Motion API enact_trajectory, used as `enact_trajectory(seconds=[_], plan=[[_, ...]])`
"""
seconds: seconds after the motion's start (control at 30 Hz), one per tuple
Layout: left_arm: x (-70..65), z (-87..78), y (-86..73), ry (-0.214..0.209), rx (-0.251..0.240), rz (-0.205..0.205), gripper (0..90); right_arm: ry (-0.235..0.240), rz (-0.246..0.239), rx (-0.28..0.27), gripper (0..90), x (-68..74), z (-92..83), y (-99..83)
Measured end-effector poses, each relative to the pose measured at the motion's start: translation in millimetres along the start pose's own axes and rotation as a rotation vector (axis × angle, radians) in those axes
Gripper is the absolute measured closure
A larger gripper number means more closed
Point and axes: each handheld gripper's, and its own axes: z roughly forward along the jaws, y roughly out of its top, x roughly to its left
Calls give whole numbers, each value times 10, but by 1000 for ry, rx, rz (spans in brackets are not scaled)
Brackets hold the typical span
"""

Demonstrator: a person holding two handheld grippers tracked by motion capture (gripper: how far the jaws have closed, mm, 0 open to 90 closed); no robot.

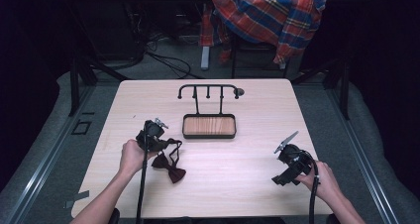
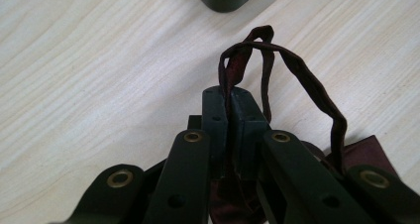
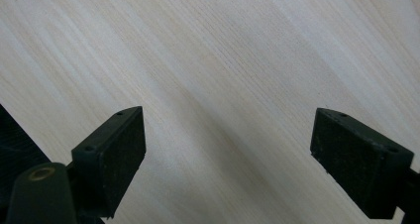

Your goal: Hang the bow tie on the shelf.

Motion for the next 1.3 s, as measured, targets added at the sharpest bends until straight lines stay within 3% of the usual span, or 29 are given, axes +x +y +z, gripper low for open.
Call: enact_trajectory(seconds=[0.57,1.23,1.3], plan=[[-30,-242,-27,21,-80,7,863,7,1,1,135,-1,8,-1],[32,-445,-18,50,-157,-20,864,1,12,-10,135,8,13,-7],[38,-458,-10,49,-163,-21,864,4,-5,8,135,-5,3,1]])
